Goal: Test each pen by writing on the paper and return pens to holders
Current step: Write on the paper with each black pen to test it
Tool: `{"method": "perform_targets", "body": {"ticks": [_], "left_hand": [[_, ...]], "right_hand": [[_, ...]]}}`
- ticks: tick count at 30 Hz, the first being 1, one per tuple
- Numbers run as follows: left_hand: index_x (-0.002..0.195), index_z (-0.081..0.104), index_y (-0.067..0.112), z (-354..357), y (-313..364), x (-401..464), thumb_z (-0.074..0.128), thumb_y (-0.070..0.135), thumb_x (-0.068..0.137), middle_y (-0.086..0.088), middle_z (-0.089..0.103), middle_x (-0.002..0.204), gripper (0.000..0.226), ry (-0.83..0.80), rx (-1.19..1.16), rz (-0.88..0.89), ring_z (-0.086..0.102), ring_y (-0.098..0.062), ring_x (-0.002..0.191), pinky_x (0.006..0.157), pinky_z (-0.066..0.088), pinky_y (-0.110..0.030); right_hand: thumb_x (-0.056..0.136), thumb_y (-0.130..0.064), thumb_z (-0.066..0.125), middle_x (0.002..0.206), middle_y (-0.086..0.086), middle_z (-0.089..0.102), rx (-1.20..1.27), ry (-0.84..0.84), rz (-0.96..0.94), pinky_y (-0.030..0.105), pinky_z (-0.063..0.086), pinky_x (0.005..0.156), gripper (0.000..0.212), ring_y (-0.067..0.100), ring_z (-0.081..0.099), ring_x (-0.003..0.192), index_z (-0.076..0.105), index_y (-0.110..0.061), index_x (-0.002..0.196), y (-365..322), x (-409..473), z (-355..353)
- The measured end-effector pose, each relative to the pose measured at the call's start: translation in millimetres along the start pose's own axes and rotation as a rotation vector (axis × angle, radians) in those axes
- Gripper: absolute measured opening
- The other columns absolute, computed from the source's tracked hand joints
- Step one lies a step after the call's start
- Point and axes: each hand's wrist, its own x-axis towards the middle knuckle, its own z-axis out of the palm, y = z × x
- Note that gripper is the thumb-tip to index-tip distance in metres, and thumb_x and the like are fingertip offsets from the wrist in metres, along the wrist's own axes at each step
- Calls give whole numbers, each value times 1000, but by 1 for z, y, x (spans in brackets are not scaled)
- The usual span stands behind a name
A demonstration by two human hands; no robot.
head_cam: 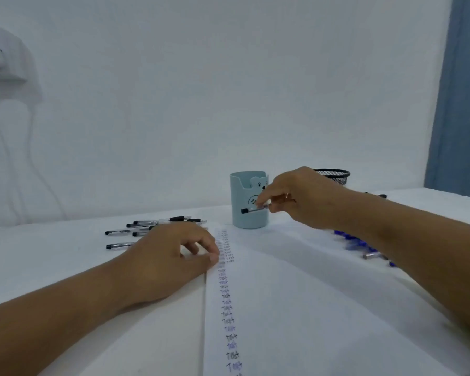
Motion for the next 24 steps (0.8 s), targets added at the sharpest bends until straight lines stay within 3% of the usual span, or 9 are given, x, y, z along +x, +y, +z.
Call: {"method": "perform_targets", "body": {"ticks": [3, 5, 8, 11, 14, 19, 22, 24], "left_hand": [[94, 70, 51, 2, 4, -1, 71, 52, 81, 31, 66, 108, 13, -4, 45, -14, 59, 6, 103, 85, 51, -25], [100, 68, 53, 2, 3, -1, 67, 71, 70, 30, 65, 112, 35, -62, 75, -43, 56, 9, 106, 90, 50, -27], [106, 64, 58, 1, 0, -1, 57, 95, 55, 32, 63, 114, 63, -108, 105, -70, 57, 8, 107, 94, 51, -31], [104, 65, 61, 4, 0, 2, 46, 107, 37, 31, 65, 111, 84, -71, 85, -71, 59, 9, 102, 89, 52, -31], [99, 68, 60, 6, 6, 2, 45, 107, 34, 34, 66, 108, 84, -35, 41, -50, 56, 13, 102, 85, 52, -30], [97, 69, 60, 5, 9, 2, 46, 107, 35, 32, 67, 106, 80, -20, 59, -49, 57, 13, 101, 83, 52, -28], [95, 68, 60, 4, 10, 2, 45, 108, 33, 33, 67, 106, 82, -17, 55, -43, 57, 12, 102, 80, 49, -18], [97, 67, 61, 3, 13, 1, 44, 108, 33, 34, 67, 105, 83, -40, 64, -43, 57, 12, 103, 80, 49, -19]], "right_hand": [[92, -9, 67, 87, -18, 68, -83, -91, 158, 33, 56, 81, 28, 9, 66, 85, 74, -36, 91, 22, -3, -31], [90, -8, 68, 83, -21, 66, -153, -102, 237, 32, 56, 80, 31, 7, 66, 82, 72, -38, 84, 39, -7, -51], [86, 2, 67, 77, -18, 65, -160, -128, 363, 23, 49, 68, 30, 6, 63, 73, 74, -28, 87, 60, -18, -72], [86, 7, 58, 82, -6, 72, -132, -131, 446, 29, 58, 68, 33, 16, 70, 76, 77, -18, 96, 77, -30, -82], [83, 8, 53, 82, -4, 73, -151, -183, 481, 24, 54, 64, 40, 9, 68, 75, 77, -22, 93, 86, -34, -81], [84, 11, 53, 95, -4, 75, -127, -179, 477, 28, 58, 76, 44, 11, 71, 90, 76, -26, 89, 91, -36, -78], [84, 11, 50, 83, -14, 69, -155, -172, 496, 30, 57, 78, 46, 11, 69, 89, 79, -23, 94, 93, -36, -75], [83, 11, 49, 78, -17, 65, -187, -163, 494, 33, 59, 81, 47, 13, 68, 88, 79, -24, 92, 92, -35, -73]]}}
